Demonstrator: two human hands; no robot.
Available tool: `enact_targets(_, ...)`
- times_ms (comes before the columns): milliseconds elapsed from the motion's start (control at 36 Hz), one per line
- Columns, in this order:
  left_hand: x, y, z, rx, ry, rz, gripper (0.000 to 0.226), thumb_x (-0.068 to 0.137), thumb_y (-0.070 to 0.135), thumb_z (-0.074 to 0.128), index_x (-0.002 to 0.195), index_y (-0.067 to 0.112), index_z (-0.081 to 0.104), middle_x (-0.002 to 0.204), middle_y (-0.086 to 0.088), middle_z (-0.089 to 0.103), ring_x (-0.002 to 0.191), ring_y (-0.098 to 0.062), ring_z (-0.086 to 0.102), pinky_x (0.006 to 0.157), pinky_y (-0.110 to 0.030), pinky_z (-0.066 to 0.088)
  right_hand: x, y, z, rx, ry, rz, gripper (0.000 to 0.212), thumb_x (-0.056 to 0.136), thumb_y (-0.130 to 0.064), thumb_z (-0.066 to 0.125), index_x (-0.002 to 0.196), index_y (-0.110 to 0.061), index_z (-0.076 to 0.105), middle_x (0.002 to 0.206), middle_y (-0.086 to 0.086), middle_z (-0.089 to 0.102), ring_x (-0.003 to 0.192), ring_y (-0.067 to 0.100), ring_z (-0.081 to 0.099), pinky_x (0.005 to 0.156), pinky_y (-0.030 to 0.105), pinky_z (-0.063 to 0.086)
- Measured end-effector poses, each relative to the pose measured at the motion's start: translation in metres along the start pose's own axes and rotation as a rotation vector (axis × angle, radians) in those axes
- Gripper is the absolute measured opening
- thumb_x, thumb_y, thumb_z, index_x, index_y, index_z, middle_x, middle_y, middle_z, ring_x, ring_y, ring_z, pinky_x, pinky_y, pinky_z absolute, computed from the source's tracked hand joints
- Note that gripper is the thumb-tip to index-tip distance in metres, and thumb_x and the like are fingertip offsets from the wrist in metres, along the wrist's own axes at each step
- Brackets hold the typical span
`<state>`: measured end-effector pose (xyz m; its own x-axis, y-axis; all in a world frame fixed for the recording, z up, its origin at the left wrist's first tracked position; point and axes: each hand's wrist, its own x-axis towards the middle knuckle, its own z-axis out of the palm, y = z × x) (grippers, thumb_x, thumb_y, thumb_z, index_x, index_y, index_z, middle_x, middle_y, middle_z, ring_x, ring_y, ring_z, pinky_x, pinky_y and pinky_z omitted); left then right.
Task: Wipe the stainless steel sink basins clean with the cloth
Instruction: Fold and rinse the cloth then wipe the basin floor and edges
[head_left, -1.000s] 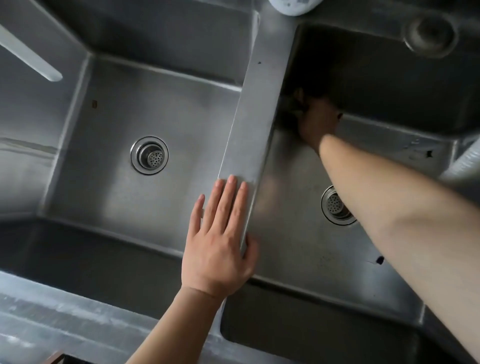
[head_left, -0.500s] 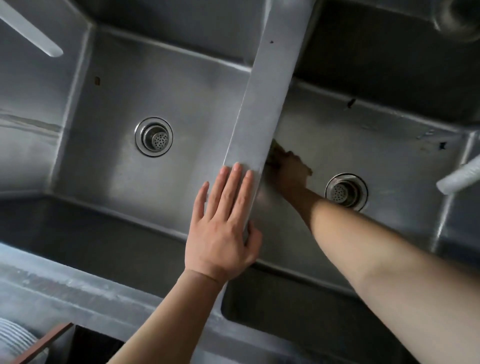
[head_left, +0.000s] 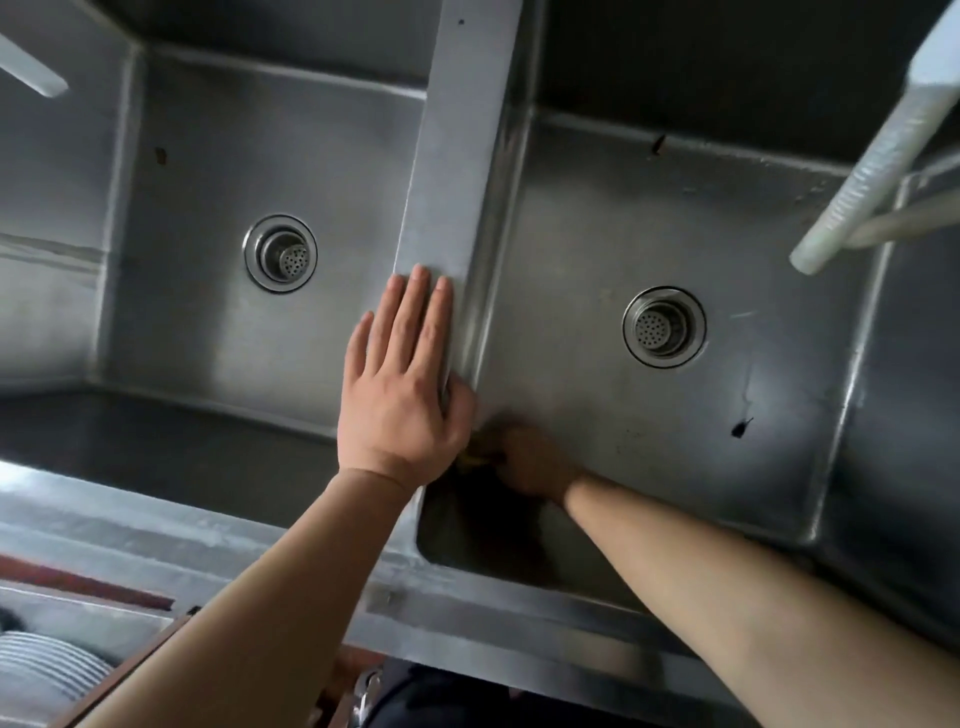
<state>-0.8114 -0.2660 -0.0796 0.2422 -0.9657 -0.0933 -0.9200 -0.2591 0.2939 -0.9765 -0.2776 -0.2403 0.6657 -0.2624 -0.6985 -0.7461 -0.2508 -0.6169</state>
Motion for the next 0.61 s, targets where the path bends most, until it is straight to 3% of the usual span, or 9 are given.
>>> enact_targets(83, -0.001, 0.000, 0.000, 0.003, -0.008, -0.003, 0.082, 0.079, 0.028, 0.053, 0.155, 0.010, 0.027, 0.163, -0.010, 0.023, 0.152, -0.026, 0.015, 0.118, -0.050, 0.025, -0.004, -0.005, -0.031, 0.237, 0.008, 0.094, 0.040, 0.079, -0.026, 0.057, 0.109, -0.006, 0.075, 0.115, 0.014, 0.072, 0.108, 0.024, 0.066, 0.097, 0.035, 0.049)
enact_targets(139, -0.001, -0.001, 0.001, 0.007, -0.009, -0.002, 0.080, 0.082, 0.030, 0.050, 0.156, 0.011, 0.026, 0.163, -0.009, 0.022, 0.153, -0.025, 0.014, 0.119, -0.050, 0.025, -0.002, 0.001, -0.061, 0.265, 0.038, 0.166, 0.022, 0.085, -0.013, 0.057, 0.095, -0.011, 0.077, 0.100, 0.012, 0.075, 0.094, 0.020, 0.068, 0.084, 0.033, 0.053)
enact_targets(194, -0.001, -0.001, 0.002, 0.011, -0.008, -0.005, 0.079, 0.083, 0.031, 0.050, 0.156, 0.012, 0.026, 0.163, -0.008, 0.022, 0.153, -0.025, 0.013, 0.119, -0.049, 0.024, 0.000, 0.012, -0.098, 0.238, 0.174, 0.204, 0.016, 0.086, -0.016, 0.061, 0.077, -0.018, 0.074, 0.082, 0.007, 0.074, 0.079, 0.013, 0.066, 0.073, 0.030, 0.050)
enact_targets(250, -0.002, -0.001, 0.002, 0.009, -0.006, -0.005, 0.079, 0.083, 0.031, 0.050, 0.156, 0.013, 0.025, 0.164, -0.007, 0.021, 0.153, -0.024, 0.012, 0.119, -0.049, 0.024, 0.002, 0.022, -0.136, 0.235, 0.333, 0.245, 0.013, 0.087, -0.024, 0.064, 0.082, -0.022, 0.075, 0.082, 0.004, 0.074, 0.078, 0.013, 0.067, 0.072, 0.030, 0.053)
enact_targets(333, -0.002, -0.001, 0.002, 0.001, 0.002, -0.001, 0.079, 0.082, 0.029, 0.049, 0.156, 0.012, 0.026, 0.163, -0.008, 0.022, 0.153, -0.024, 0.013, 0.119, -0.049, 0.025, 0.016, 0.041, -0.187, 0.104, 0.562, 0.310, 0.019, 0.088, -0.029, 0.064, 0.102, -0.024, 0.075, 0.100, 0.010, 0.072, 0.093, 0.028, 0.068, 0.076, 0.031, 0.050)
enact_targets(444, -0.001, -0.001, 0.002, 0.000, 0.014, -0.002, 0.079, 0.080, 0.028, 0.049, 0.155, 0.010, 0.029, 0.163, -0.009, 0.024, 0.152, -0.025, 0.015, 0.119, -0.048, 0.025, 0.050, 0.071, -0.226, 0.019, 0.696, 0.442, 0.039, 0.092, -0.025, 0.053, 0.130, -0.021, 0.062, 0.124, 0.017, 0.060, 0.115, 0.039, 0.058, 0.097, 0.041, 0.049)
enact_targets(528, 0.000, -0.002, 0.003, 0.002, 0.014, -0.002, 0.079, 0.081, 0.029, 0.049, 0.155, 0.011, 0.029, 0.163, -0.008, 0.024, 0.153, -0.024, 0.014, 0.119, -0.048, 0.025, 0.067, 0.082, -0.214, 0.034, 0.713, 0.589, 0.033, 0.090, -0.024, 0.058, 0.118, -0.009, 0.065, 0.117, 0.019, 0.067, 0.110, 0.039, 0.063, 0.096, 0.041, 0.047)
enact_targets(611, 0.000, -0.003, 0.003, -0.001, 0.013, 0.002, 0.080, 0.080, 0.030, 0.048, 0.155, 0.011, 0.029, 0.163, -0.009, 0.024, 0.153, -0.025, 0.014, 0.118, -0.049, 0.026, 0.065, 0.073, -0.178, 0.047, 0.746, 0.558, 0.031, 0.087, -0.022, 0.059, 0.113, -0.007, 0.065, 0.113, 0.021, 0.069, 0.108, 0.040, 0.064, 0.092, 0.038, 0.046)
